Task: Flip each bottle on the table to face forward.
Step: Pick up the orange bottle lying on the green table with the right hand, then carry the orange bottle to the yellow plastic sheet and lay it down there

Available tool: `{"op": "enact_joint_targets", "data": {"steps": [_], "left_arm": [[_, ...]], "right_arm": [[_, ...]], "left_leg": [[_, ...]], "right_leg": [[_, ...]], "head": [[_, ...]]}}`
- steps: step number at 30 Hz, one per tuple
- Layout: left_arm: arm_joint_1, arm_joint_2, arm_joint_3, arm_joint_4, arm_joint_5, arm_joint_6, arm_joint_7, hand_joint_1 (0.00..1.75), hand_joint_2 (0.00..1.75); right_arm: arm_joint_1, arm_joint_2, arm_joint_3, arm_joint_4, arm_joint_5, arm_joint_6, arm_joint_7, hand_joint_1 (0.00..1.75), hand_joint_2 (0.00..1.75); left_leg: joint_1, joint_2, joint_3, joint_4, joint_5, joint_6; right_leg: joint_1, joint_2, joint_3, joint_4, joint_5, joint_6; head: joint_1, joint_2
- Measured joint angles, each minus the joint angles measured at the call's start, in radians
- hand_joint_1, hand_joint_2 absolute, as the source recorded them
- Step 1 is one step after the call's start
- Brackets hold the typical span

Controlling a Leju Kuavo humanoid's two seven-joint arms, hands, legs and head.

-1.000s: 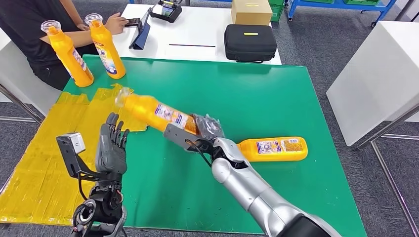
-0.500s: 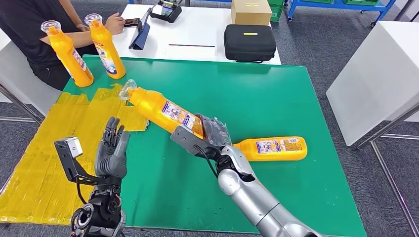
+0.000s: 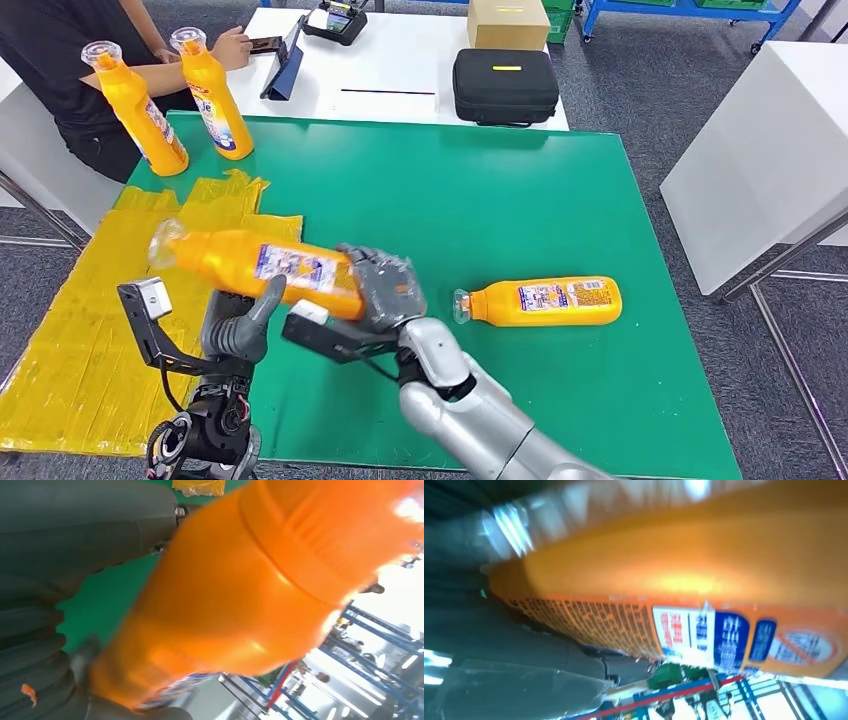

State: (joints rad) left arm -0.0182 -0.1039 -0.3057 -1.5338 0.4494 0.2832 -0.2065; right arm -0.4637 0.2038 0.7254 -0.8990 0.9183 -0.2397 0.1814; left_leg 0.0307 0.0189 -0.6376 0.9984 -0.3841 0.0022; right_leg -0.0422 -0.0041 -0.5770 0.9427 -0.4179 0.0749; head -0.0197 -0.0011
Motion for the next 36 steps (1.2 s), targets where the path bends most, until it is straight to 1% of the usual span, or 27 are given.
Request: {"op": "enact_joint_targets", "data": {"steps": [6,10,13,14,17,18,23,31,32,34,35,36], "left_arm": [[0.008,0.007,0.002,-0.024,0.017,0.01,0.002,0.0,1.75],[0.018,0.01,0.007,-0.038,0.024,0.019,0.001,0.0,1.75],[0.029,0.011,0.013,-0.046,0.03,0.029,0.0,0.16,1.75],[0.034,0.011,0.015,-0.049,0.032,0.031,0.0,0.28,1.75],[0.051,0.013,0.019,-0.055,0.035,0.036,-0.001,1.43,1.75],[0.056,0.014,0.02,-0.057,0.035,0.038,-0.002,1.75,1.75],[0.076,0.017,0.023,-0.069,0.038,0.043,-0.021,1.75,1.75],[0.091,0.02,0.03,-0.075,0.038,0.046,-0.037,1.75,1.75],[0.093,0.021,0.03,-0.076,0.038,0.046,-0.041,1.75,1.75],[0.097,0.021,0.03,-0.08,0.038,0.047,-0.047,1.75,1.75],[0.099,0.021,0.03,-0.083,0.037,0.047,-0.049,1.75,1.75],[0.101,0.022,0.03,-0.085,0.036,0.047,-0.052,1.75,1.75]], "right_arm": [[0.03,0.027,0.08,0.006,-0.013,-0.028,-0.005,1.75,1.75],[0.019,0.032,0.125,0.041,-0.11,-0.019,-0.053,1.75,1.75],[0.006,0.035,0.163,0.072,-0.181,-0.013,-0.073,1.75,1.75],[0.002,0.036,0.175,0.079,-0.2,-0.012,-0.075,1.75,1.75],[-0.007,0.036,0.204,0.097,-0.243,-0.008,-0.075,1.75,1.75],[-0.01,0.036,0.212,0.102,-0.252,-0.007,-0.075,1.75,1.75],[-0.023,0.035,0.241,0.115,-0.29,-0.004,-0.074,1.75,1.75],[-0.03,0.034,0.262,0.123,-0.3,-0.009,-0.067,1.75,1.75],[-0.03,0.034,0.264,0.124,-0.298,-0.011,-0.064,1.64,1.75],[-0.031,0.033,0.267,0.124,-0.292,-0.019,-0.058,0.77,1.75],[-0.031,0.033,0.269,0.125,-0.288,-0.022,-0.055,0.34,1.31],[-0.03,0.031,0.27,0.125,-0.283,-0.024,-0.052,0.0,0.87]], "left_leg": [[0.0,0.0,-0.001,0.0,0.0,0.0],[0.0,0.0,-0.001,0.0,0.0,0.0],[0.0,0.0,-0.001,0.0,0.0,0.0],[0.0,0.0,-0.001,0.0,0.0,0.0],[0.0,0.0,-0.001,0.0,0.0,0.0],[0.0,0.0,-0.001,0.0,0.0,0.0],[0.0,0.0,-0.001,0.0,0.0,0.0],[0.0,0.0,-0.001,0.0,0.0,0.0],[0.0,0.0,-0.001,0.0,0.0,0.0],[0.0,0.0,-0.001,0.0,0.0,0.0],[0.0,0.0,-0.001,0.0,0.0,0.0],[0.0,0.0,-0.001,0.0,0.0,0.0]], "right_leg": [[0.0,0.0,0.0,0.0,0.0,0.0],[0.0,0.0,-0.001,0.0,0.0,0.0],[0.0,0.0,-0.001,0.0,0.0,0.0],[0.0,0.0,-0.001,0.0,0.0,0.0],[0.0,0.0,-0.002,0.0,0.0,0.0],[0.0,0.0,-0.002,0.0,0.0,0.0],[0.0,0.0,-0.002,0.0,0.0,0.0],[0.0,0.0,-0.002,0.0,0.0,0.0],[0.0,0.0,-0.003,0.0,0.0,0.0],[0.0,0.0,-0.003,0.0,0.0,0.0],[0.0,0.0,-0.003,0.0,0.0,0.0],[0.0,0.0,-0.003,0.0,0.0,0.0]], "head": [[0.0,0.0],[0.0,0.0],[0.0,0.0],[0.0,0.0],[0.0,0.0],[0.0,0.0],[0.0,0.0],[0.0,0.0],[0.0,0.0],[0.0,0.0],[0.0,0.0],[0.0,0.0]]}}
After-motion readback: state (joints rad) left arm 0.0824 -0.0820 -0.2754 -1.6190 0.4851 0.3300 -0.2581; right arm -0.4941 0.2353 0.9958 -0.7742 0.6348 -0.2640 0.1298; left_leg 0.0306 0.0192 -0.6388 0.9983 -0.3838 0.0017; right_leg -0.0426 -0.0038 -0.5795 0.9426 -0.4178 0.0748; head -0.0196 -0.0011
